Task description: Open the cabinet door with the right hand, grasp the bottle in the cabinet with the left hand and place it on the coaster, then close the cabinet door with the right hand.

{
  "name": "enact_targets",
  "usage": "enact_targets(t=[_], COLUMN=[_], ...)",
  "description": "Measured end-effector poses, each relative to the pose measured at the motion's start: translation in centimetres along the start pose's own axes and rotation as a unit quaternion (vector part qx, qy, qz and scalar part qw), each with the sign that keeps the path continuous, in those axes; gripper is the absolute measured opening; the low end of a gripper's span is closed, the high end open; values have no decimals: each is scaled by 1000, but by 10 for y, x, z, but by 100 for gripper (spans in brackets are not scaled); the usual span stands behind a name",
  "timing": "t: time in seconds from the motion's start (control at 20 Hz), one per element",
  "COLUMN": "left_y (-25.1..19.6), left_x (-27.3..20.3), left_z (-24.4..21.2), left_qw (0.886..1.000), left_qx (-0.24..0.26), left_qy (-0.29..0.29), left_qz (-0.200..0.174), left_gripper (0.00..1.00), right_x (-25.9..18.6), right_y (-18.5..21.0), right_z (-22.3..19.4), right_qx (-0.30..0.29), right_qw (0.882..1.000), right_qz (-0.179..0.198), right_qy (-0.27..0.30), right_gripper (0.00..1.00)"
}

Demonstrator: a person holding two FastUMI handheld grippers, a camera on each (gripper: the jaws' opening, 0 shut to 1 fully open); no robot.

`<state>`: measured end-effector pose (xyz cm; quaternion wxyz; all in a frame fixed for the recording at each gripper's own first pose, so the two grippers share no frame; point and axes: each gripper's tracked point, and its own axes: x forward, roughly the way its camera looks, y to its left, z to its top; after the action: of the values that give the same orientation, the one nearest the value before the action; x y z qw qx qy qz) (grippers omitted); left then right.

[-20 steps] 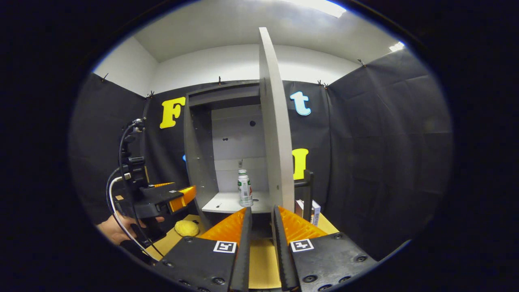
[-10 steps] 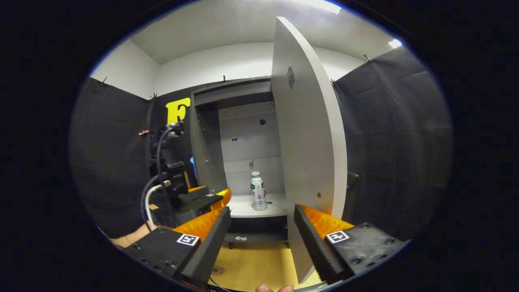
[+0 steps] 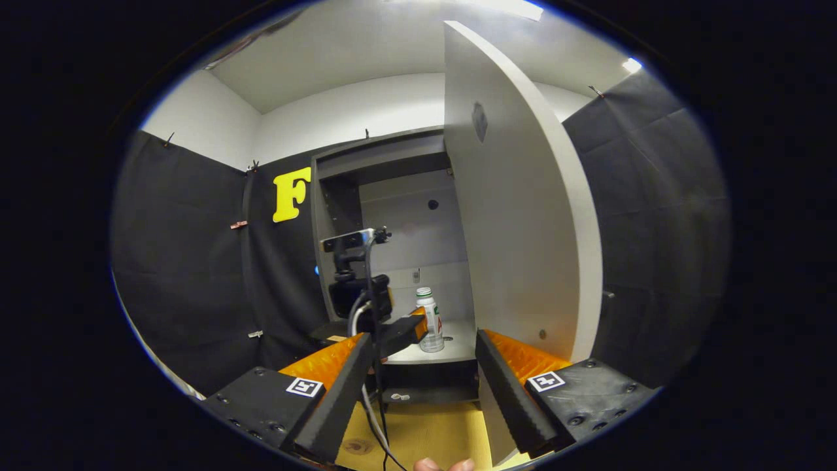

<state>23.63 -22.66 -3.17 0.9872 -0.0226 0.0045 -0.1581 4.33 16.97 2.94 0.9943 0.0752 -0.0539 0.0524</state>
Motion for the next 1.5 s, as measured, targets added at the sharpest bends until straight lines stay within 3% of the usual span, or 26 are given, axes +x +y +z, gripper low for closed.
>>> enact_targets(t=[0.3,0.65,0.7,0.75,0.85,1.3,1.35,1.4,1.5], left_y=[2,2,3,1,6,31,35,40,53], left_x=[64,105,109,108,105,47,36,25,2], left_z=[-28,-45,-45,-45,-44,-15,-12,-9,-4], left_qw=[1000,999,999,999,999,1000,1000,1000,999], left_qx=[0,13,14,15,19,23,22,21,23], left_qy=[15,26,23,23,23,-4,-6,-8,-15], left_qz=[17,16,21,16,16,11,11,12,17], left_gripper=[95,95,88,80,77,76,76,76,77], right_x=[4,5,5,6,7,14,16,14,10], right_y=[6,8,8,7,5,-2,0,1,4], right_z=[-6,-10,-10,-10,-9,-6,-6,-6,-6], right_qx=[-9,-19,-18,-16,-15,-14,-18,-16,-4], right_qw=[1000,1000,1000,1000,1000,1000,999,1000,1000], right_qz=[17,24,21,18,7,-26,-26,-23,-11], right_qy=[-2,4,6,6,4,-10,-13,-13,-4], right_gripper=[98,98,98,98,97,98,90,98,100])
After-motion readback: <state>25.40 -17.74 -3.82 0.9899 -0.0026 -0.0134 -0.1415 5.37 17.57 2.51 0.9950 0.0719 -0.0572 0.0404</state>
